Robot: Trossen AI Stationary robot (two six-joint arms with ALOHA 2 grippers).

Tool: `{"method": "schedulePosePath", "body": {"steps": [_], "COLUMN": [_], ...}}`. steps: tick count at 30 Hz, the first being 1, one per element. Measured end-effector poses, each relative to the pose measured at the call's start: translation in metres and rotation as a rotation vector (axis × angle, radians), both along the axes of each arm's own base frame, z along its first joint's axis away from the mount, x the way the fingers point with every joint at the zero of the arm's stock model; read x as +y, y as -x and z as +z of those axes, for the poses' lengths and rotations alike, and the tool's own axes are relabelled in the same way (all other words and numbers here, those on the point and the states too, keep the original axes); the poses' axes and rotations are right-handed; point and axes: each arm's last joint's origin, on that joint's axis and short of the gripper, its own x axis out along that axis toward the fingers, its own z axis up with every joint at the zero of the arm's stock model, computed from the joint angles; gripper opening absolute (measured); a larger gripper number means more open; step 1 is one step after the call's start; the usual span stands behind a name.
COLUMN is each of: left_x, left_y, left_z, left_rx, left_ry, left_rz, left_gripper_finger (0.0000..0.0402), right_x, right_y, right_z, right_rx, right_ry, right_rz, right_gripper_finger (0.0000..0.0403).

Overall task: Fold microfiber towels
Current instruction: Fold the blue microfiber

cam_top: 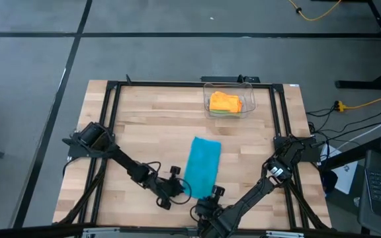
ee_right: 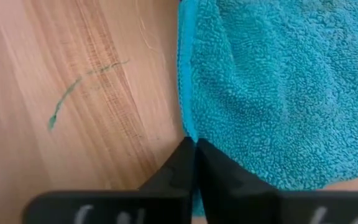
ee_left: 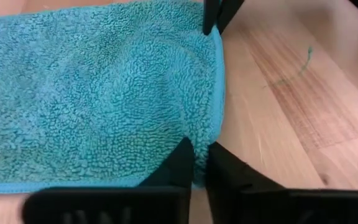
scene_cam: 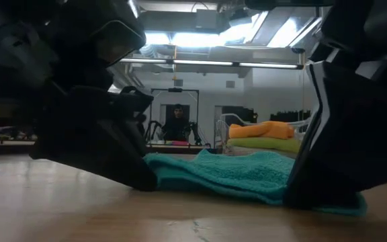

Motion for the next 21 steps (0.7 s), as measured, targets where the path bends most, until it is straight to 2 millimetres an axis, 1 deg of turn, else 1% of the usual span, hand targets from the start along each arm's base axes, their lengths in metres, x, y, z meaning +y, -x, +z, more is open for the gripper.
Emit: {"method": "schedulePosePath", "body": {"steps": [2, 6, 9, 12, 16, 18, 21], "left_x": [-0.004, -0.010, -0.014, -0.018, -0.027, -0.031, -0.039], "left_y": [0.002, 0.007, 0.010, 0.012, 0.014, 0.013, 0.014], "left_z": [0.000, -0.001, 0.004, 0.011, 0.024, 0.033, 0.039], "left_rx": [-0.005, -0.025, -0.038, -0.035, 0.000, 0.021, 0.072], "left_ry": [-0.007, -0.032, -0.037, -0.029, -0.014, 0.003, 0.005], "left_rz": [0.000, 0.035, 0.035, 0.029, 0.008, 0.028, 0.050], "left_gripper_finger": [0.0009, 0.0003, 0.0002, 0.0001, 0.0000, 0.0000, 0.0000], "right_x": [0.000, 0.001, 0.002, 0.005, 0.010, 0.012, 0.016], "right_y": [0.000, -0.001, -0.004, -0.008, -0.012, -0.014, -0.017], "right_z": [0.000, 0.002, 0.008, 0.019, 0.040, 0.046, 0.054], "right_rx": [0.000, -0.012, -0.009, -0.012, -0.048, -0.060, -0.094], "right_ry": [0.000, -0.011, -0.025, -0.033, -0.067, -0.090, -0.118], "right_rz": [0.000, -0.014, -0.021, -0.022, -0.021, -0.021, -0.019], "right_gripper_finger": [0.0011, 0.0007, 0.0004, 0.0004, 0.0002, 0.0002, 0.0002]}}
